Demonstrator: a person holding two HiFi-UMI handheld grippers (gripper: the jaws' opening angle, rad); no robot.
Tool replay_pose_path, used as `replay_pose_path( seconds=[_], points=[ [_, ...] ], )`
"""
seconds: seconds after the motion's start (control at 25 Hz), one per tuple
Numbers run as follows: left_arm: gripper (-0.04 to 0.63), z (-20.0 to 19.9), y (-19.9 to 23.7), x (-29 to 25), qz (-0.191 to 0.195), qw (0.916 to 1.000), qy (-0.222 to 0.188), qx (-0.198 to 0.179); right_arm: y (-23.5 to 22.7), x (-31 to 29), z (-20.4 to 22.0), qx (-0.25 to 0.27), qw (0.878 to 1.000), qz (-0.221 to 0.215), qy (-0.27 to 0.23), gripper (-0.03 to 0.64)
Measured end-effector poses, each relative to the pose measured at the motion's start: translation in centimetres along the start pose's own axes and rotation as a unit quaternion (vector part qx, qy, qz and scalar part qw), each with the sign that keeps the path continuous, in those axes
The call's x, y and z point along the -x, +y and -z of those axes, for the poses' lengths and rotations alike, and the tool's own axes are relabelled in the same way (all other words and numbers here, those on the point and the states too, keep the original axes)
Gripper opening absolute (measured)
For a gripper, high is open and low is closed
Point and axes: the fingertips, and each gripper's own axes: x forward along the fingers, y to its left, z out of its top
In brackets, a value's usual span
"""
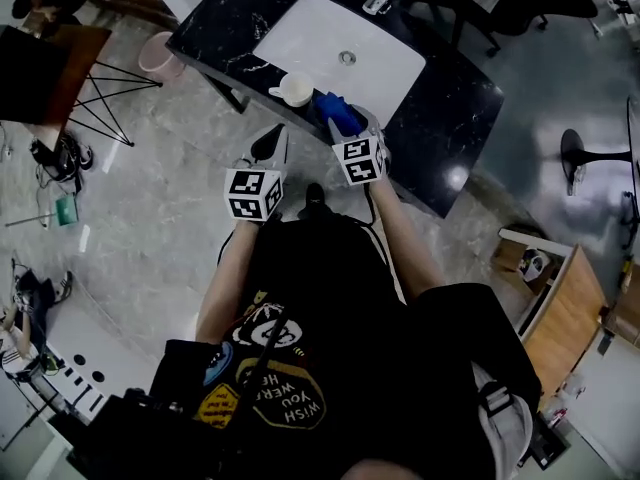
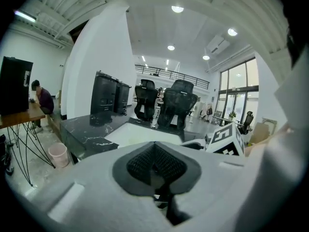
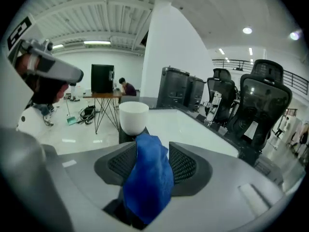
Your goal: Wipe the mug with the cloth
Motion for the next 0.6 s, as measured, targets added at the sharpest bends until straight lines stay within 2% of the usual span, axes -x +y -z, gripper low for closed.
replay_pose_path(
  seconds=[0.08, 0.12, 0.16, 0.32, 0.44, 0.52, 0.6],
  points=[
    [0.003, 0.0, 1.4, -0.7, -0.014, 0.9999, 0.001, 0.01, 0.2, -1.7, 1.7, 0.011, 0.999, -0.022, 0.043, 0.213],
    [0.003, -0.1, 2.2, -1.0, -0.021, 0.9997, 0.003, 0.012, 0.6, -2.2, 2.5, 0.009, 0.998, -0.035, 0.053, 0.189],
    [0.003, -0.3, 2.8, -1.3, -0.026, 0.9996, 0.005, 0.012, 1.1, -2.4, 3.0, 0.009, 0.998, -0.045, 0.05, 0.147],
    [0.003, -2.0, 5.2, -1.8, -0.04, 0.9992, -0.003, -0.001, 1.7, -2.1, 2.9, 0.029, 0.998, -0.054, 0.019, 0.121],
    [0.003, -2.6, 7.2, -2.2, -0.051, 0.9986, -0.007, 0.01, 1.5, -2.4, 2.3, -0.009, 0.998, -0.062, 0.014, 0.107],
    [0.003, -2.8, 7.8, -2.7, -0.047, 0.9988, -0.007, 0.012, 1.2, -2.3, 1.0, -0.035, 0.997, -0.064, -0.011, 0.1],
    [0.003, -3.2, 7.9, -3.5, -0.039, 0.9992, -0.008, 0.005, 0.7, -2.3, -0.9, -0.035, 0.997, -0.056, -0.03, 0.1]
  ],
)
